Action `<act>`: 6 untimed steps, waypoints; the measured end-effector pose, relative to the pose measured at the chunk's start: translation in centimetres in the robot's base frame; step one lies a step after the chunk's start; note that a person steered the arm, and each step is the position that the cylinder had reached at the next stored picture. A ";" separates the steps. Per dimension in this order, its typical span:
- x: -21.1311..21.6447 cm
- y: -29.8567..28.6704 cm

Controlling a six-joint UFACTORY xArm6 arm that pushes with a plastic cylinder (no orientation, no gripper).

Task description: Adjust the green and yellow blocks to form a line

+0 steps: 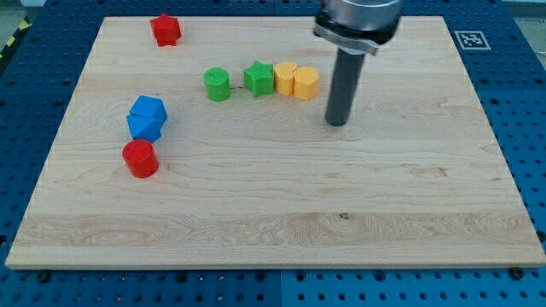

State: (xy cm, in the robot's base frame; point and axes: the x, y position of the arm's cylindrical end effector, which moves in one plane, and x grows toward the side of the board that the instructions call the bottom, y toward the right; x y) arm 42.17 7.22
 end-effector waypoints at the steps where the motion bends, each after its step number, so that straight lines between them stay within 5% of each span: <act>1: -1.0 -1.4; 4: -4.0 -1.4; 6: -4.1 6.1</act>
State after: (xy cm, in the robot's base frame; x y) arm 38.06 13.29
